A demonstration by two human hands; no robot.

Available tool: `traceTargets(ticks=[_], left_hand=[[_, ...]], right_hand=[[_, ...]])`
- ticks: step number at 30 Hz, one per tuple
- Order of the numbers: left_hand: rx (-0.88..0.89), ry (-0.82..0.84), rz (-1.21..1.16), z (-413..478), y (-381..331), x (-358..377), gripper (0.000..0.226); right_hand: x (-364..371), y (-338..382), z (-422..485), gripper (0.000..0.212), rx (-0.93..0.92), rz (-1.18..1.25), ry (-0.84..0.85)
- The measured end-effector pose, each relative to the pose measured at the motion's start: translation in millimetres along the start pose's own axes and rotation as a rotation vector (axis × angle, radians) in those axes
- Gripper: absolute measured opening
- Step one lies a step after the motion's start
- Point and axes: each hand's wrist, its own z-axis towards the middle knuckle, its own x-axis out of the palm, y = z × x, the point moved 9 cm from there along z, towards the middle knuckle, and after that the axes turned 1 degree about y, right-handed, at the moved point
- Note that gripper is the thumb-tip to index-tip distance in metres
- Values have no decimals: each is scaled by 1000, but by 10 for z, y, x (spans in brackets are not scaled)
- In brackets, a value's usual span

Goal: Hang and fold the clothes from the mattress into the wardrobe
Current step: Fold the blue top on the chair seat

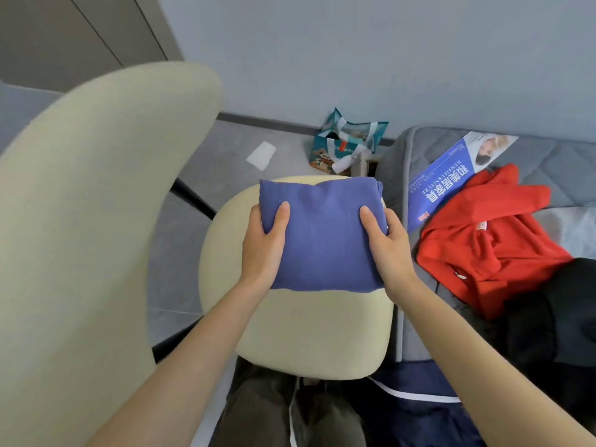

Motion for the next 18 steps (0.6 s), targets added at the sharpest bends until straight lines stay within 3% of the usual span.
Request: traceTargets(ticks=[5,12,18], left_hand=[[77,-23,-57,-588,-190,-119,23],[146,-56,-142,-1622,-198,-386,24],[220,-171,-177,-2540,-454,-894,14]], right_hand=[[-189,237,-454,19,-63,14,36],[-412,468,-1308,31,-172,-6,131],[-379,875,-2161,34,-263,-31,260]])
